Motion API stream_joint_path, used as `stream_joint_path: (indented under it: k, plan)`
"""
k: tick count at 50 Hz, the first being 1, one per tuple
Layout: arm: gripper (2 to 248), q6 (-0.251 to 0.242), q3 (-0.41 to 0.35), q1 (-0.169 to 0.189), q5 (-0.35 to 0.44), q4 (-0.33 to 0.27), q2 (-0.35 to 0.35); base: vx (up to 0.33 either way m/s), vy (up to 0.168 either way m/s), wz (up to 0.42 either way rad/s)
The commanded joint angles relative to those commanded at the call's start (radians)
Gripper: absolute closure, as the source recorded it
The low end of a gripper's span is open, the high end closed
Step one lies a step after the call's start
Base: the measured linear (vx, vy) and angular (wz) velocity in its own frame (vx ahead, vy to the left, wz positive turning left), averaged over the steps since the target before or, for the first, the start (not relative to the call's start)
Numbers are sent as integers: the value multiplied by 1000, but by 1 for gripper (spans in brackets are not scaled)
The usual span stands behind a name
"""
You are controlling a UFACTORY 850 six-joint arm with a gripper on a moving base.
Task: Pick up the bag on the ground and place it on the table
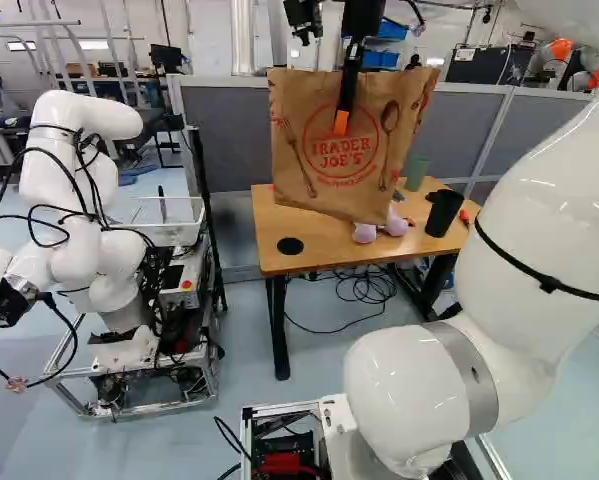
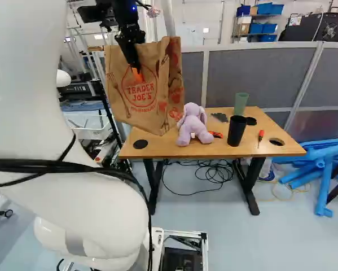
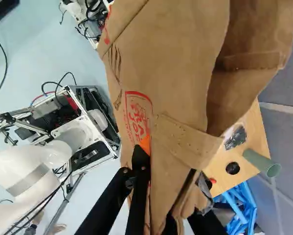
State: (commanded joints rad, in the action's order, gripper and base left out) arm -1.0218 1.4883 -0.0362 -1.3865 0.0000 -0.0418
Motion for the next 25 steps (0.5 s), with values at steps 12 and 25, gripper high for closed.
stream_joint_path:
  k: [12,25]
  plan:
    - [229,126,0,0,0,0,0,0,0,0]
    - [229,263,0,0,0,0,0,0,0,0]
